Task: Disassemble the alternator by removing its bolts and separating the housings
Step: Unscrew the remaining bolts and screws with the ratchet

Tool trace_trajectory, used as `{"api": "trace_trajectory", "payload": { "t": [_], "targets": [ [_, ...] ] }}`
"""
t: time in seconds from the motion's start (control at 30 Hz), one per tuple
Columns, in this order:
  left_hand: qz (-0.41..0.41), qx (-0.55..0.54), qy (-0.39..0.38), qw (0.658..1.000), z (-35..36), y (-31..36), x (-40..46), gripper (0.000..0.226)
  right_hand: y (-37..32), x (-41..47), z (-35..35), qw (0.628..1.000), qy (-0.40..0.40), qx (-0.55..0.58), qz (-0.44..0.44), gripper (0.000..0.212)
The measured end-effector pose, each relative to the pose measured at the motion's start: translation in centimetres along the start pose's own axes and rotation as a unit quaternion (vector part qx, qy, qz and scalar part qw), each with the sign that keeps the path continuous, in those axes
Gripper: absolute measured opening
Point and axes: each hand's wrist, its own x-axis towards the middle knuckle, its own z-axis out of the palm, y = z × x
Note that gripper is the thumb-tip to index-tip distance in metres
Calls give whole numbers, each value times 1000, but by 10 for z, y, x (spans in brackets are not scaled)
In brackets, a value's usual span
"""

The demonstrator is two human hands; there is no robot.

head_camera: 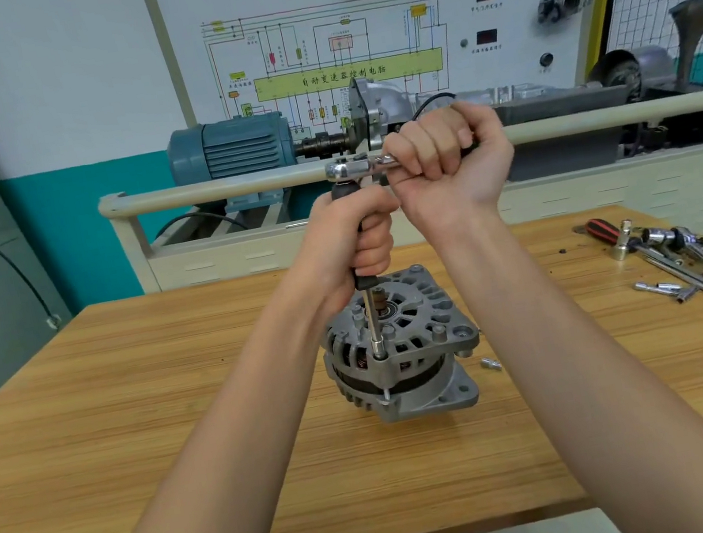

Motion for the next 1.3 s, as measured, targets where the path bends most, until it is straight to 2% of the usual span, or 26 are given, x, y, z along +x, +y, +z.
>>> {"api": "trace_trajectory", "payload": {
  "t": [0.07, 0.13, 0.17, 0.2, 0.27, 0.3, 0.33, 0.37, 0.4, 0.47, 0.53, 0.57, 0.63, 0.7, 0.77, 0.83, 0.97, 1.07, 1.13, 1.17, 1.23, 1.27, 1.3],
  "targets": [
    [25, 16, 72, 997, 5, -1, -1, 45, 2, -9, 5, 998, -36, -45, -39, 43],
    [43, 43, 150, 987, 13, -3, 0, 45, 10, -25, 8, 978, -101, -145, -115, 46],
    [58, 61, 186, 979, 17, -4, 1, 45, 17, -34, 9, 948, -140, -219, -183, 44],
    [78, 79, 215, 970, 21, -7, 1, 46, 25, -43, 9, 897, -170, -310, -265, 40],
    [129, 106, 239, 956, 28, -12, -2, 44, 39, -54, 6, 772, -213, -466, -376, 37],
    [155, 115, 237, 952, 30, -14, -4, 41, 43, -55, 5, 737, -230, -502, -389, 36],
    [176, 130, 235, 947, 31, -15, -6, 37, 44, -56, 6, 723, -243, -512, -395, 34],
    [182, 147, 241, 942, 29, -15, -6, 35, 42, -55, 7, 730, -253, -499, -393, 31],
    [172, 155, 254, 939, 26, -15, -4, 35, 38, -51, 9, 760, -254, -463, -379, 29],
    [143, 137, 243, 950, 19, -11, -3, 41, 27, -43, 11, 852, -236, -351, -309, 33],
    [113, 94, 169, 975, 10, -8, -4, 42, 15, -33, 10, 932, -198, -231, -196, 38],
    [96, 71, 121, 985, 6, -6, -4, 41, 8, -28, 8, 959, -165, -181, -145, 40],
    [64, 37, 20, 997, 0, -2, -4, 38, -2, -17, 3, 989, -99, -84, -66, 40],
    [35, 25, -69, 997, -4, 2, -2, 35, -5, -6, -5, 999, -40, 5, -15, 39],
    [8, 7, -107, 994, -4, 3, 0, 38, -5, 4, -10, 998, -2, 55, 14, 40],
    [-8, -2, -83, 996, -3, 2, 2, 42, -3, 9, -11, 998, 26, 47, 15, 40],
    [32, 35, 42, 998, 4, -2, 1, 50, -1, -4, -2, 1000, -20, 7, -22, 39],
    [62, 59, 166, 982, 16, -4, 1, 48, 8, -22, 5, 984, -102, -104, -106, 42],
    [91, 93, 241, 962, 24, -8, 2, 46, 19, -41, 6, 930, -160, -247, -219, 39],
    [106, 110, 263, 952, 28, -10, 1, 44, 24, -55, 5, 881, -159, -360, -264, 34],
    [127, 115, 271, 947, 32, -13, -1, 44, 31, -72, -1, 762, -102, -569, -293, 28],
    [130, 105, 262, 951, 33, -13, -2, 45, 33, -75, -4, 734, -95, -601, -302, 27],
    [133, 92, 252, 954, 32, -13, -2, 44, 34, -74, -3, 742, -123, -579, -316, 24]
  ]
}}
